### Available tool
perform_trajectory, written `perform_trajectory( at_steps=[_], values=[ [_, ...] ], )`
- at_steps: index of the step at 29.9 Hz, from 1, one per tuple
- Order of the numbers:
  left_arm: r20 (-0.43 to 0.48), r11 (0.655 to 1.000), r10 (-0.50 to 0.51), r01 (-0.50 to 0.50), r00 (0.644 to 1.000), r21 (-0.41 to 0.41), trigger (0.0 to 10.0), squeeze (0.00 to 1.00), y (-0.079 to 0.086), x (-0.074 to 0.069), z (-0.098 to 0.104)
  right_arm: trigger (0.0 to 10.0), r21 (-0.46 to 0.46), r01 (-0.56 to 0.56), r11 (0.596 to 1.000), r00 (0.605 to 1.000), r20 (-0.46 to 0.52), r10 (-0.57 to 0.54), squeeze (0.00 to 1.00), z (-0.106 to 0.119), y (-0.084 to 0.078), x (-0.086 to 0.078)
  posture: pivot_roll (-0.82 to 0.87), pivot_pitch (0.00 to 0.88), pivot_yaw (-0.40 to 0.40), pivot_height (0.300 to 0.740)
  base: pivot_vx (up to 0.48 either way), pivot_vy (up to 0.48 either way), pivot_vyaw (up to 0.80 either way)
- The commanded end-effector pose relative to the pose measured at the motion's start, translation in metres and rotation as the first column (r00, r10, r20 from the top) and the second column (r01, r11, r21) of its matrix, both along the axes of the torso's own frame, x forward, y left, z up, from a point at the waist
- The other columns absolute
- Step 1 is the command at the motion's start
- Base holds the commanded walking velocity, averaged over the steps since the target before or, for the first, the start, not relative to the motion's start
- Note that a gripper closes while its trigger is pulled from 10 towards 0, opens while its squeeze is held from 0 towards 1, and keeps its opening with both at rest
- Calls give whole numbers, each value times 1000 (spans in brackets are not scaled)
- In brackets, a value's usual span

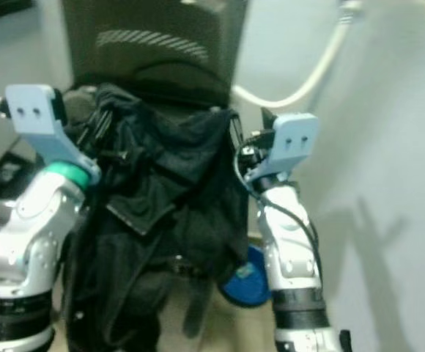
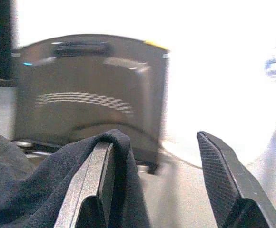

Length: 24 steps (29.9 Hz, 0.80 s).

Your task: Clothes washing

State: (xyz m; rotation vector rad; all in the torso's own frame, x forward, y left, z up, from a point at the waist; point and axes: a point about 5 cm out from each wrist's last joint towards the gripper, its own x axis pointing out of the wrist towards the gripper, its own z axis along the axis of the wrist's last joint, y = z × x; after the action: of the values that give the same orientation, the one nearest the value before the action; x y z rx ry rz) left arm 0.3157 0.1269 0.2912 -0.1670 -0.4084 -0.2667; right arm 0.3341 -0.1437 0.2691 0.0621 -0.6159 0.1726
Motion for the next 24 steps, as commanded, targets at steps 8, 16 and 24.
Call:
perform_trajectory(
  at_steps=[8, 16, 24],
  values=[
    [26, 1000, 3, -3, 1000, 0, 10000, 0, 1, -2, 5, 10000, 8, 13, 1000, 1000, 11, -13, 0, 3, -1, -1, 34, 0, -10, 740, 0, 480, 0],
    [29, 1000, 12, -13, 999, 7, 10000, 0, 1, -2, 4, 10000, 4, 12, 1000, 1000, 8, -12, 0, 2, -1, -1, 32, 0, -11, 740, 0, 253, 0],
    [28, 1000, 9, -9, 1000, 5, 10000, 0, 0, -2, 4, 10000, 2, 11, 1000, 1000, 6, -11, 0, 2, -1, -3, 28, 0, -9, 740, 0, 0, 0]
  ],
)
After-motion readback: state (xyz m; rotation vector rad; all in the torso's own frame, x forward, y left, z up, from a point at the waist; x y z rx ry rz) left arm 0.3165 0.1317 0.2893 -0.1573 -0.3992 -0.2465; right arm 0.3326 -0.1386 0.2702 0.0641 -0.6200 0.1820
